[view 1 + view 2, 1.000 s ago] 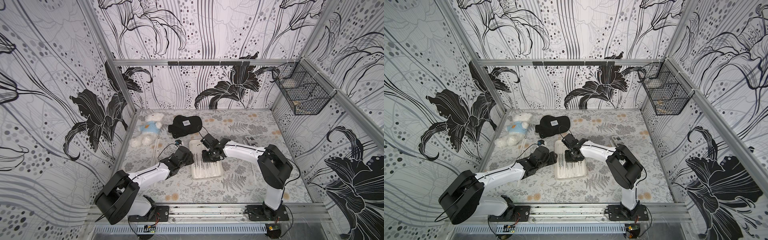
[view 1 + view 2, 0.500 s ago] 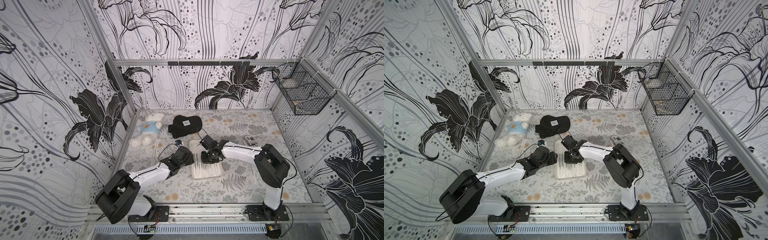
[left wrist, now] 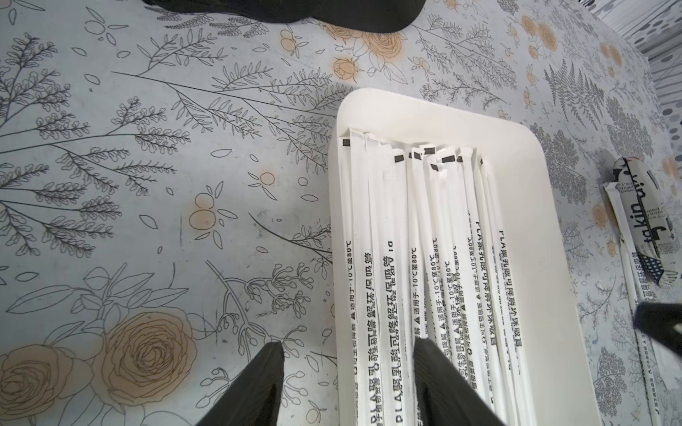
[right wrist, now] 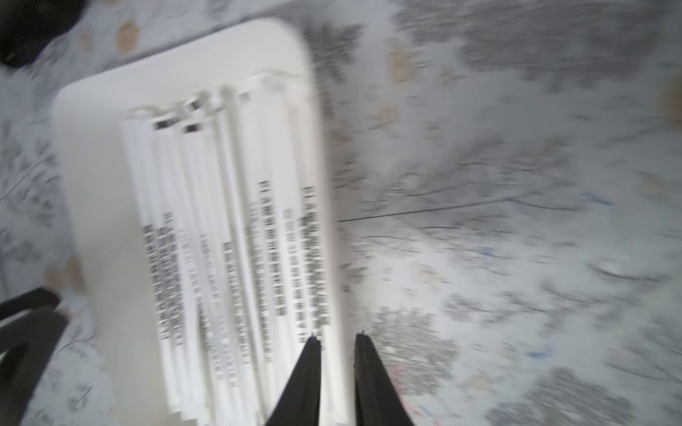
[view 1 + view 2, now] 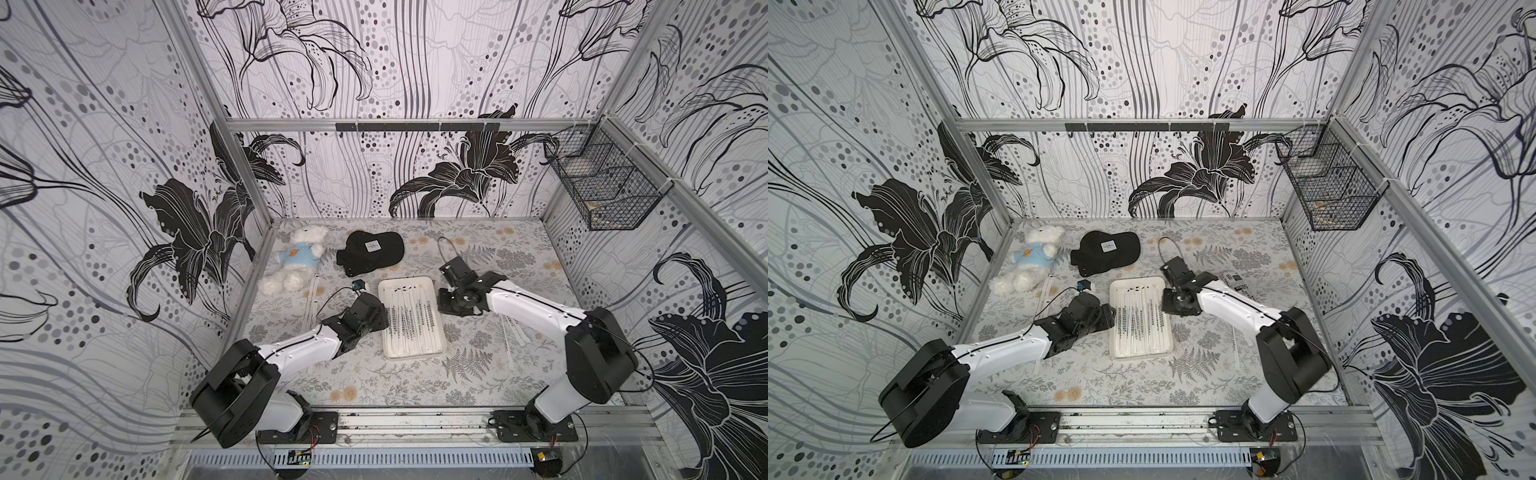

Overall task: Put the straws into the storage box
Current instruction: Place the straw in the storage box, then pick up the straw from the center of the board.

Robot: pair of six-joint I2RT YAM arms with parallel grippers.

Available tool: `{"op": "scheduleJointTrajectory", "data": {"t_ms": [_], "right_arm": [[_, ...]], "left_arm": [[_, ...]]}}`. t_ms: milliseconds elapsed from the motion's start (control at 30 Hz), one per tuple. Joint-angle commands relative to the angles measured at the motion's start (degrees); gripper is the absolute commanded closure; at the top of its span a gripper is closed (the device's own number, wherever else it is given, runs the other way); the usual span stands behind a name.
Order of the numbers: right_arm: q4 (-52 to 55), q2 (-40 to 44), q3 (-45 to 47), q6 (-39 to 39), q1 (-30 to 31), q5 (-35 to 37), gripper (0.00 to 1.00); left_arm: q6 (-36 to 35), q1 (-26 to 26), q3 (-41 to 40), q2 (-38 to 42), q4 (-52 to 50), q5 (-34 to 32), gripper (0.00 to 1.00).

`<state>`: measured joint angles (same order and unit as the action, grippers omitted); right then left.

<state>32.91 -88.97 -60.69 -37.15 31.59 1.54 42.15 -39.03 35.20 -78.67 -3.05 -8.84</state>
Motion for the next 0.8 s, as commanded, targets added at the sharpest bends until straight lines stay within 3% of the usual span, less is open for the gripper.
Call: {"op": "scheduleJointTrajectory", "data": {"t_ms": [0,233,767], "right_arm": [[5.51,4.55,5.54,4.04,-6.55,5.08,0.77],[2.66,7.6,12.9,6.18,-17.44,8.4,0.69],[-3.41,1.72,17.06,7.94,-21.07,8.98,0.69]], "left_arm": [[-2.35,-1.89,2.56,0.42,0.3,-2.1,0.38],[-2.43,-5.42,5.68,-3.55,-0.84,-2.71,0.33],[-2.78,-6.24,6.72,-4.36,-1.38,-2.85,0.31]]}}
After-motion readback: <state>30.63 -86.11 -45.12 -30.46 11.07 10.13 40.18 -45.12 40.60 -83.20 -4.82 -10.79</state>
